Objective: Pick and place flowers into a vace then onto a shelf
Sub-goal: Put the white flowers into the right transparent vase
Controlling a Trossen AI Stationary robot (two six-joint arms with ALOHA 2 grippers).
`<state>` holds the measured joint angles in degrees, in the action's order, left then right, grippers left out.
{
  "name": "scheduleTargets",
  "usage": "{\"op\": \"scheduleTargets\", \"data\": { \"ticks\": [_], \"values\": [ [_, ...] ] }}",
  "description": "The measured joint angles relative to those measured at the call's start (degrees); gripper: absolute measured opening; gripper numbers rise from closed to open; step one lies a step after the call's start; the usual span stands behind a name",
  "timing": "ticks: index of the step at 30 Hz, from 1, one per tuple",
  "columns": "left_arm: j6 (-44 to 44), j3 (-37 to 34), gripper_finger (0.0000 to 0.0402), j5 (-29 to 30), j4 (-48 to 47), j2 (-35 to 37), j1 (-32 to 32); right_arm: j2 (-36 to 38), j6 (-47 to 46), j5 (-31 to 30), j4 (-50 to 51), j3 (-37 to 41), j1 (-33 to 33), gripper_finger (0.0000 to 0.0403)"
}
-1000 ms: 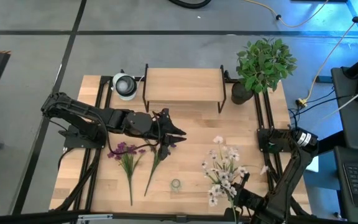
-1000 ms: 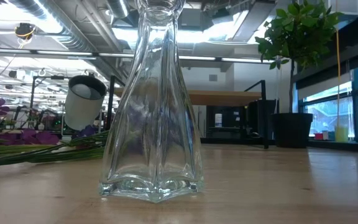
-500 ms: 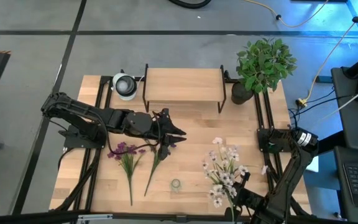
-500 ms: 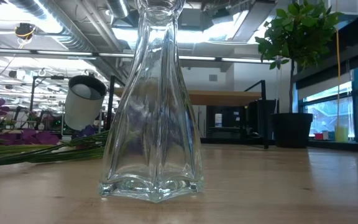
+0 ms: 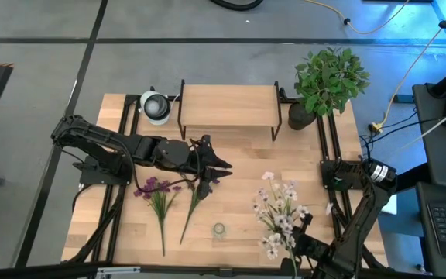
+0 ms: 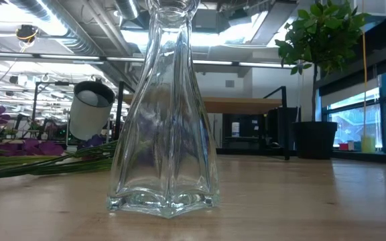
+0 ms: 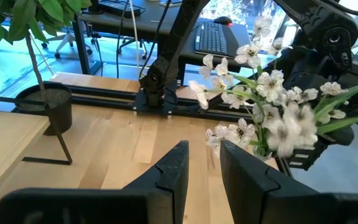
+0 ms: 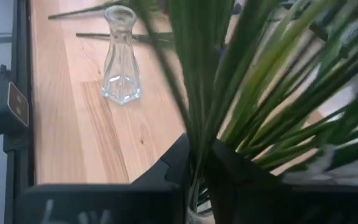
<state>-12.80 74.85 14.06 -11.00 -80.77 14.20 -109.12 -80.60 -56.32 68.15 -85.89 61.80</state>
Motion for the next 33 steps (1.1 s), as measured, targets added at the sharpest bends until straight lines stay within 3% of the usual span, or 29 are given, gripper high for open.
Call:
{"op": "scheduleTargets", "data": {
  "ticks": [10,33],
  "values": [
    [0.02,0.00,0.0086,0.01,0.00,0.00,-0.04,-0.02,0.02,2.11,0.33,-0.21,0.00,0.0118],
    [1.57,0.00,0.0086,2.58,-0.04,0.00,-0.07,-0.02,-0.02,4.12,7.86,-6.83,1.15,0.0122]
  ]
}}
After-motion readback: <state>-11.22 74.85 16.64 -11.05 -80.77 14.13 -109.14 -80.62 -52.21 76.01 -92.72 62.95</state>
